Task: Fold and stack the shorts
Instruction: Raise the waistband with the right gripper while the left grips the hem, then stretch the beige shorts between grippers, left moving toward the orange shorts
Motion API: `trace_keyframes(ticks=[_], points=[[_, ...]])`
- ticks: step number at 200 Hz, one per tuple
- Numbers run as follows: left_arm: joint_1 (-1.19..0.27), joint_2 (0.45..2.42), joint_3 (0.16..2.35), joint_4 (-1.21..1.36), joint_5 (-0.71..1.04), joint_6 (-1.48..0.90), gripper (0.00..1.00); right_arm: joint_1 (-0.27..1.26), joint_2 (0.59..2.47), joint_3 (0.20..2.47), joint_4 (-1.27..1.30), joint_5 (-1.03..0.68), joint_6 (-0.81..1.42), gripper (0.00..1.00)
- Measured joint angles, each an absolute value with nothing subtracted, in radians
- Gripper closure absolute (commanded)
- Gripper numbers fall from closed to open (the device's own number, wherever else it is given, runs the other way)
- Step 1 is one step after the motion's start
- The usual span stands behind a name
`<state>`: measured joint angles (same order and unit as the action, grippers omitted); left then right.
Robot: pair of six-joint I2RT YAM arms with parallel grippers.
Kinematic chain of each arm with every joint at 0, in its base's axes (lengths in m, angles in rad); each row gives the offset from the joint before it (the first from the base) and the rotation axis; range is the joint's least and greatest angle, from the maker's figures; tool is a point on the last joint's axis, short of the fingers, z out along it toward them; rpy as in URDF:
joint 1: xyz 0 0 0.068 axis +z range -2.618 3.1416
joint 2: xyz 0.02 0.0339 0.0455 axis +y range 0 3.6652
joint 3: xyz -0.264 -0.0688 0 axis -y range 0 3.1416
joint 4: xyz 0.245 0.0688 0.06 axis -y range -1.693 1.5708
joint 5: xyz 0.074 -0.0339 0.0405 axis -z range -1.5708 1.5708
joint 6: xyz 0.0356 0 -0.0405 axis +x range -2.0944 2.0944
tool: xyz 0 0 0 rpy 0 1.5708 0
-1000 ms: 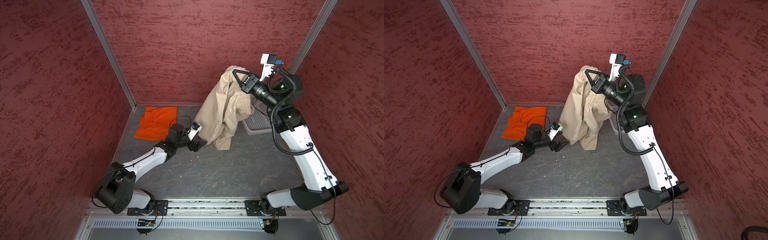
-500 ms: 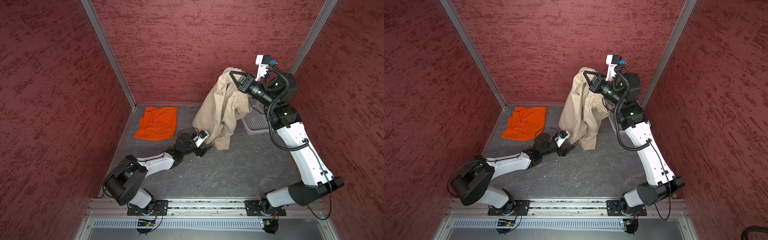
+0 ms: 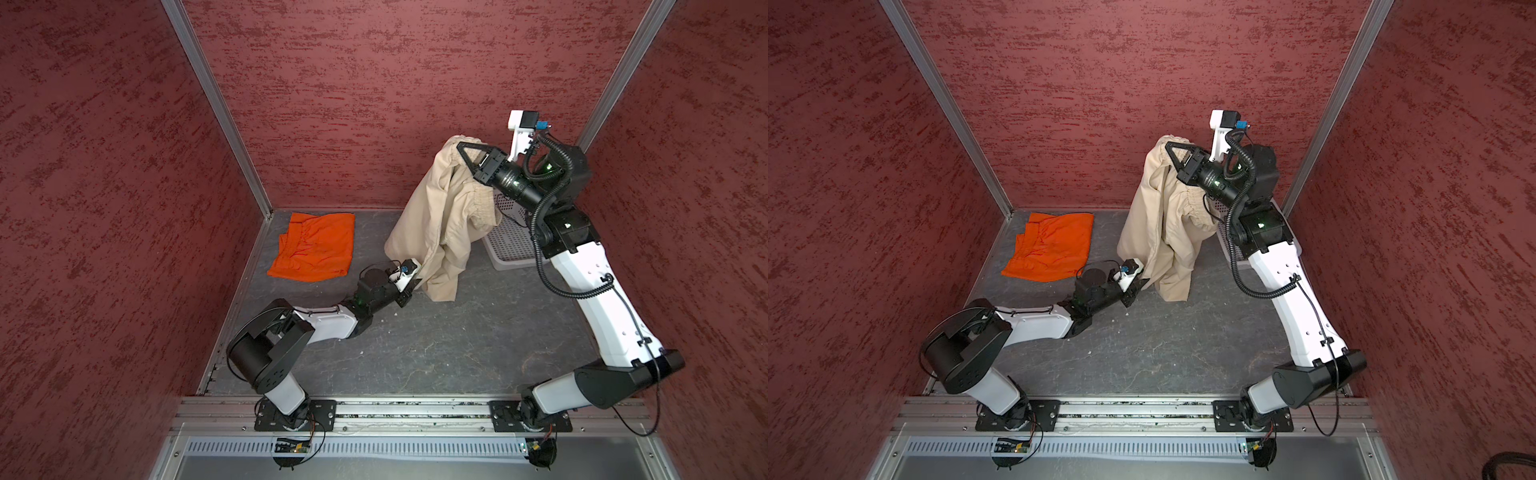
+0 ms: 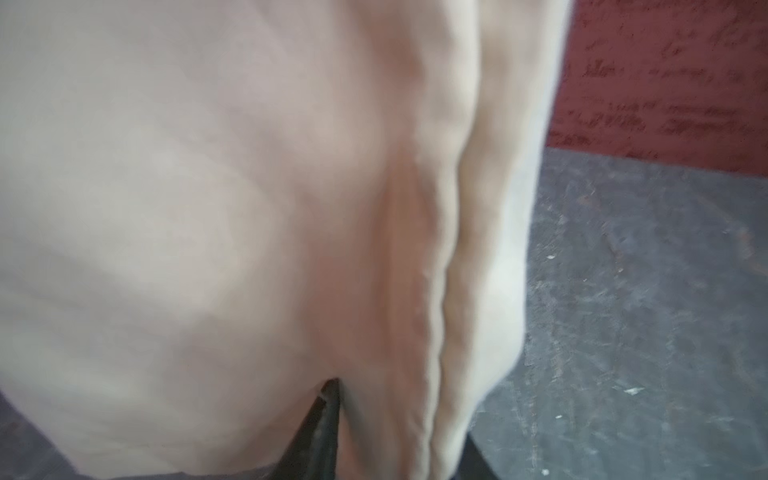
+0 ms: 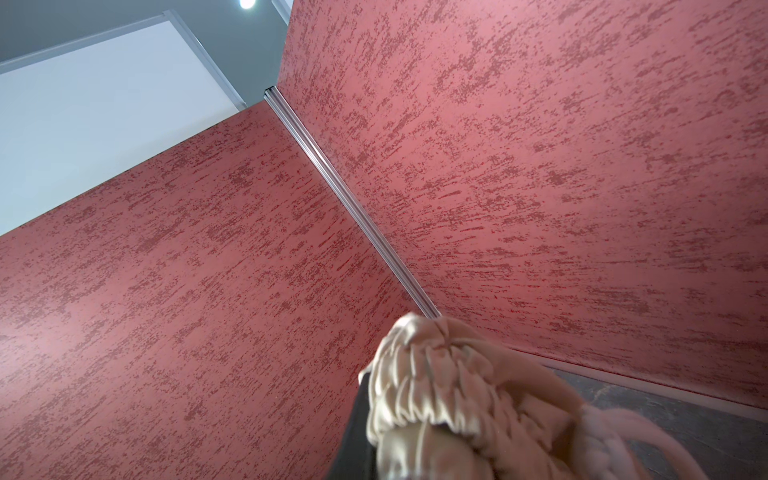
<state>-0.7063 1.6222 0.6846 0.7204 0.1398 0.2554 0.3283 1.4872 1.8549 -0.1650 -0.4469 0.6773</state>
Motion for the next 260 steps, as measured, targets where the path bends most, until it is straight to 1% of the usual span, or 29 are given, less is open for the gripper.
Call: trace_keyframes(ticks=[6,21,48,74,96,118,141,191,222,260], points=[[-0.706,1.619,0.685,0.718,0.146,0.254,0.94,0.328,1.488,1.859,-0.176,-0.440,0.672,1.00],[-0.702,1.599,0.685,0.684,0.154,0.258,1.00,0.323,1.488,1.869,-0.201,-0.427,0.660,1.00],[-0.653,1.478,0.684,0.530,0.185,0.252,1.00,0.276,1.489,1.871,-0.237,-0.429,0.654,1.00],[-0.553,1.299,0.688,0.322,0.208,0.265,1.00,0.192,1.490,1.860,-0.263,-0.464,0.658,1.00],[-0.463,1.176,0.728,0.117,0.207,0.300,1.00,0.118,1.485,1.806,-0.264,-0.514,0.666,1.00],[-0.366,1.100,0.817,-0.098,0.175,0.355,1.00,0.046,1.467,1.725,-0.270,-0.575,0.669,1.00],[-0.257,1.071,0.946,-0.281,0.136,0.406,1.00,-0.020,1.451,1.679,-0.302,-0.660,0.671,1.00],[-0.081,1.053,1.276,-0.535,0.125,0.516,1.00,-0.058,1.389,1.663,-0.390,-0.896,0.667,1.00],[-0.048,1.013,1.411,-0.659,0.119,0.569,1.00,-0.061,1.318,1.666,-0.470,-0.966,0.653,1.00],[-0.044,0.947,1.496,-0.787,0.110,0.597,1.00,-0.068,1.223,1.766,-0.706,-0.988,0.591,1.00]])
